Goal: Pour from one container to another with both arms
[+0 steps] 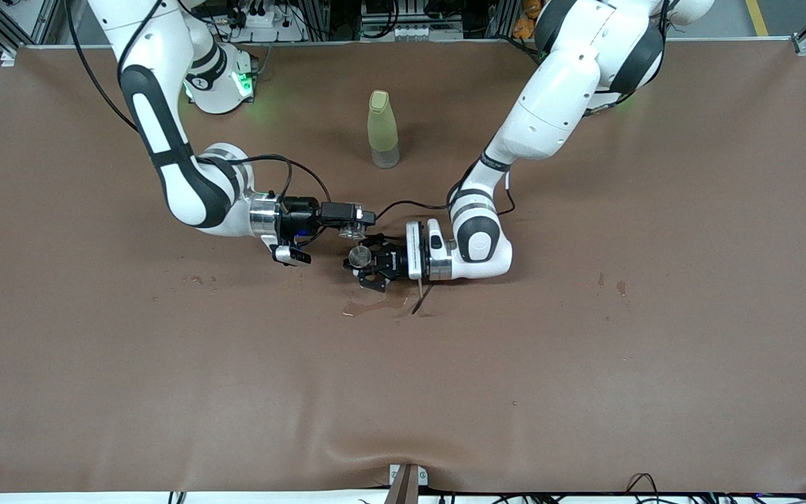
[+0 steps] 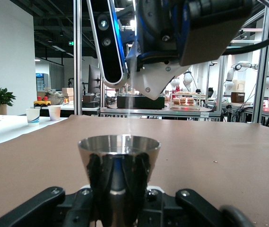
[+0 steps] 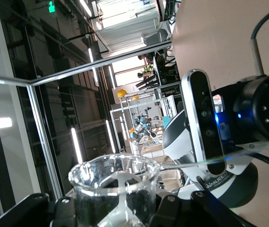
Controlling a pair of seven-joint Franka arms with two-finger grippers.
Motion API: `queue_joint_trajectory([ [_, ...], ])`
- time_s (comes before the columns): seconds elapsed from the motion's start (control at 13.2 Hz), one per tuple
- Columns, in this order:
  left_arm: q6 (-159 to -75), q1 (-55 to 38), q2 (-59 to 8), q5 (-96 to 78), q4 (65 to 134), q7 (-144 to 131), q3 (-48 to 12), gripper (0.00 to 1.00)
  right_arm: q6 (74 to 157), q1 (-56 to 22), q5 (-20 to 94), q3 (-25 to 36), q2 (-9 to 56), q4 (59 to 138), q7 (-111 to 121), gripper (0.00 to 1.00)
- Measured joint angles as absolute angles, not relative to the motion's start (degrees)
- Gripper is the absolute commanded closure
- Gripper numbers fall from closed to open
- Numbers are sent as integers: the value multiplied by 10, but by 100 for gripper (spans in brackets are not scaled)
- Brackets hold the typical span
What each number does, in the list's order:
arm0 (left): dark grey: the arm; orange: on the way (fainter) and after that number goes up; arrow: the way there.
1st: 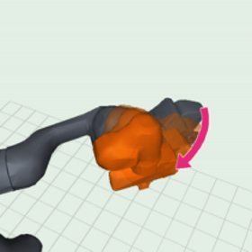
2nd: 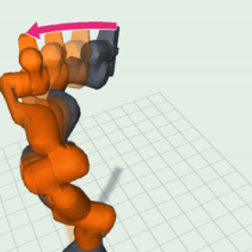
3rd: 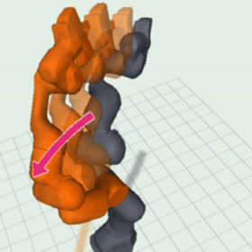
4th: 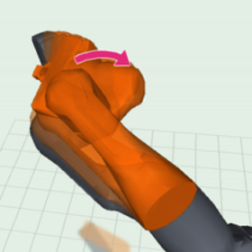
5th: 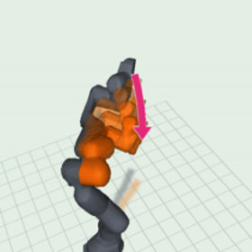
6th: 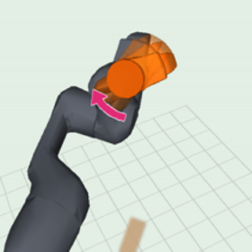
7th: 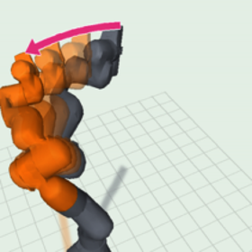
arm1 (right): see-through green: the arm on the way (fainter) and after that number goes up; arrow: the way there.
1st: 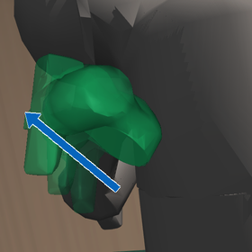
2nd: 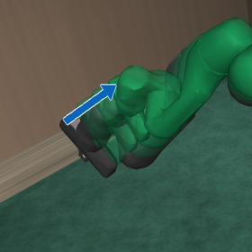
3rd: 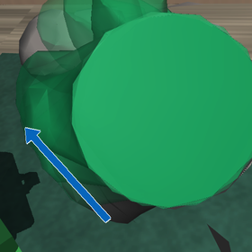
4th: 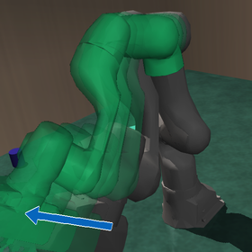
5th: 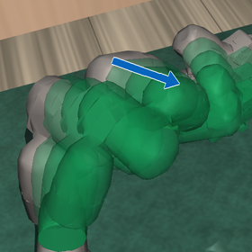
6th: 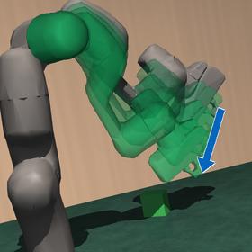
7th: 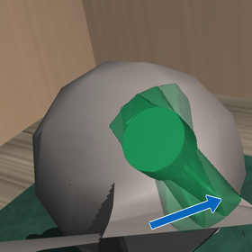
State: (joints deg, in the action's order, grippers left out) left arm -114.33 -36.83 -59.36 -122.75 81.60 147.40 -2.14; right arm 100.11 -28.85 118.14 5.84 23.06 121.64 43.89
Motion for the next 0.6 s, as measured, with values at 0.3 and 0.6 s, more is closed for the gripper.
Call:
queue_joint_trajectory([
  [0.3, -1139, -368, -594, -1227, 817, 1474, -21, 100, 1001, -283, 1181, 60, 231, 1212, 407, 100],
  [0.6, -1138, -368, -594, -1227, 817, 1474, -21, 100, 1001, -282, 1179, 60, 231, 1211, 393, 100],
])
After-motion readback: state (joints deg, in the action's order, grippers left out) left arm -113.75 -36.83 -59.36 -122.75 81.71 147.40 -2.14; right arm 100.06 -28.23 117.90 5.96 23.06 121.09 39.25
